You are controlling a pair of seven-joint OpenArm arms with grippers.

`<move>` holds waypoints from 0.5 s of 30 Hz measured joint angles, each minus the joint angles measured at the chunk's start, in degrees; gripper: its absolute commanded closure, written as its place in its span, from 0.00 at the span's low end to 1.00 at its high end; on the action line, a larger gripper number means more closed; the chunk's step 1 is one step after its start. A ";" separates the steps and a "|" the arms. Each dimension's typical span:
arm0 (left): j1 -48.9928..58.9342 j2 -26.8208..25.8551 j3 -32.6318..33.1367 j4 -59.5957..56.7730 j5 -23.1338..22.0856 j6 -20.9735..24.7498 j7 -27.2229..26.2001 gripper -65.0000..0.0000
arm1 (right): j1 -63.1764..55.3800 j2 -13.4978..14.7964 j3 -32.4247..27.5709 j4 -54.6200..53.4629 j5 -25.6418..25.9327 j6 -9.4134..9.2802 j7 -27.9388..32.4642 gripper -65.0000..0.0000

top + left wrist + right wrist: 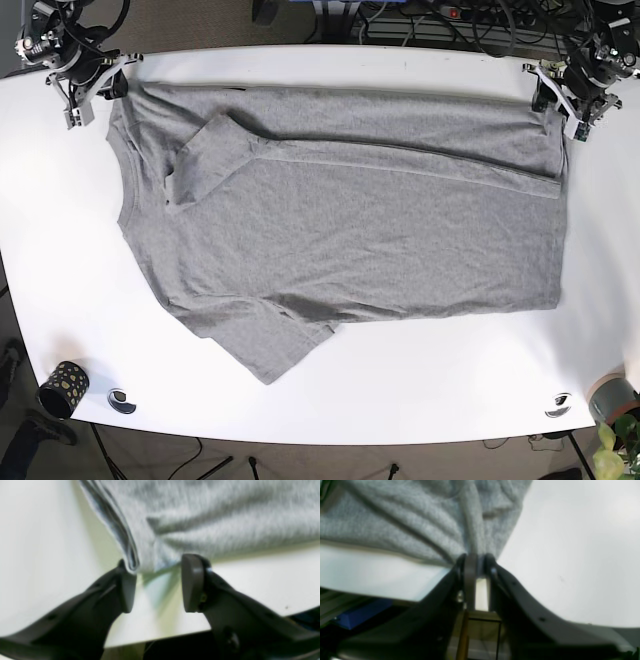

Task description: Fold the T-shirt properly

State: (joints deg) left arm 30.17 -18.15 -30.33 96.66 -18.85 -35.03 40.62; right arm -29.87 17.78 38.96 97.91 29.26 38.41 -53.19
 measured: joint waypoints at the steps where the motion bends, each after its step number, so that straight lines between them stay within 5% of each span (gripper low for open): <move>1: 0.00 0.04 -0.63 0.39 0.00 0.02 0.04 0.50 | -0.15 -0.02 0.00 0.50 0.02 0.02 0.00 0.66; 7: -0.15 -0.07 -3.58 3.10 -0.04 0.02 -0.13 0.44 | 0.24 0.15 0.11 4.26 -0.39 -0.02 0.02 0.30; 15: -0.57 0.24 -5.20 8.04 -2.36 0.02 -0.22 0.44 | 4.44 0.15 -0.22 7.04 -0.15 0.00 -0.02 0.28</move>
State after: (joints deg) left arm 29.61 -17.91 -35.53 104.71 -21.21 -35.00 40.40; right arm -25.43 17.93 38.74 104.95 29.10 38.41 -53.21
